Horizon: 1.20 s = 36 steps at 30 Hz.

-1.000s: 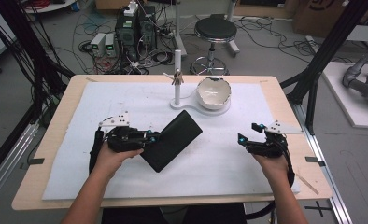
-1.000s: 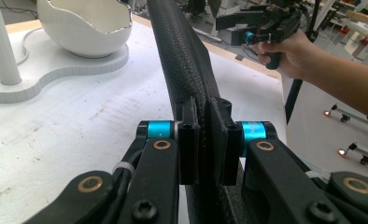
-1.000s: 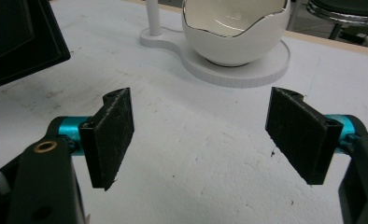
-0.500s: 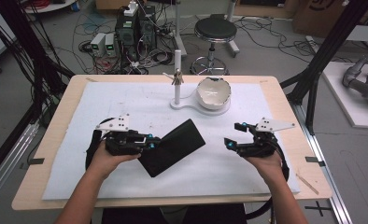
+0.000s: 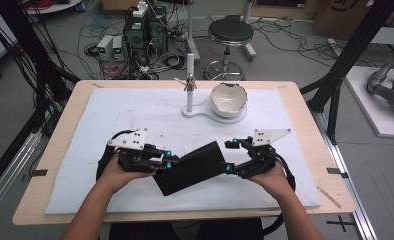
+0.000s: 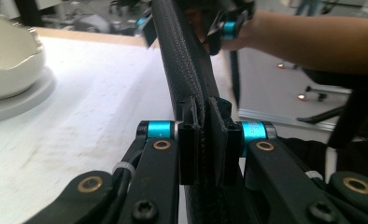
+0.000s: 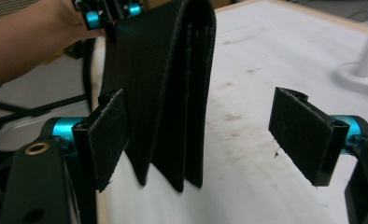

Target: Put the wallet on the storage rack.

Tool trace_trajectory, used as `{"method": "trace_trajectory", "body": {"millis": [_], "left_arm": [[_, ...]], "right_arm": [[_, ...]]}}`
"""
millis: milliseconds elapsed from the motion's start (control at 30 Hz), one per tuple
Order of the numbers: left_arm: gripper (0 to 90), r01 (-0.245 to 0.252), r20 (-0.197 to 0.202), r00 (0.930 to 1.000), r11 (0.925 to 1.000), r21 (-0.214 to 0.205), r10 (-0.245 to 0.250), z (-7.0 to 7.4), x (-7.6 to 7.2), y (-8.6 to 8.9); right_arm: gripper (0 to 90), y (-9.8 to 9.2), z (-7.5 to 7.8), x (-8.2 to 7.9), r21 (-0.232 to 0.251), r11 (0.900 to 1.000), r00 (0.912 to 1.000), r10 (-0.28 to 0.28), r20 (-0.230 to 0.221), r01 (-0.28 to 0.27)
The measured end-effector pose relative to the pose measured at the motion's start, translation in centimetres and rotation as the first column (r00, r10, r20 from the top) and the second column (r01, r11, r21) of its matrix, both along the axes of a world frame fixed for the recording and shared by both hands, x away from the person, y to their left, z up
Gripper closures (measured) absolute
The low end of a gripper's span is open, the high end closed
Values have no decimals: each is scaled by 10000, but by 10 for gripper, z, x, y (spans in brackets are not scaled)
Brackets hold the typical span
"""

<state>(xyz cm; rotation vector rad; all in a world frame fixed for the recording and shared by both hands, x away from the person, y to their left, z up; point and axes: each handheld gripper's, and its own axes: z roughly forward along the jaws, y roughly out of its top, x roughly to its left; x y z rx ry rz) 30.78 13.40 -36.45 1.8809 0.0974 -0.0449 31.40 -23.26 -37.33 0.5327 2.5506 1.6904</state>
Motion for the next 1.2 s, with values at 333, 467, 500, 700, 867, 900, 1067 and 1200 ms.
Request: {"method": "trace_trajectory", "body": {"millis": [333, 467, 500, 700, 867, 900, 1067, 1200], "left_arm": [[811, -278, 110, 9996, 9995, -121, 279, -4, 2, -4], [758, -1008, -56, 9949, 9945, -301, 1007, -9, 4, -3], [682, -1199, -266, 9926, 9913, -540, 1186, -10, 5, -2], [445, -2207, -456, 9749, 9731, -663, 2180, -8, 9, 10], [359, -2647, -315, 9643, 9618, -696, 2631, -9, 11, 23], [349, -2764, -345, 9609, 9587, -676, 2747, -9, 12, 26], [283, -3413, -753, 9376, 9399, -122, 3394, -9, 16, 38], [221, -3839, -757, 9198, 9229, 291, 3850, -13, 18, 45]], "right_arm": [[762, 14, -6, 0, -179, 9852, 9820, 1687, -847, -1708], [774, 14, -4, 1, -335, 9873, 9836, 1511, -986, -1550], [777, 16, -5, 1, -518, 9892, 9860, 1310, -1034, -1368], [778, 14, -6, 4, -775, 9916, 9887, 938, -1169, -1032], [778, 8, -3, 4, -824, 9946, 9933, 546, -1021, -632], [777, 3, -2, 3, -869, 9955, 9950, 285, -961, -370], [777, -10, 2, 4, -823, 9961, 9969, -366, -698, 308], [777, -29, 12, 4, -920, 9885, 9915, -1242, -383, 1203]]}}
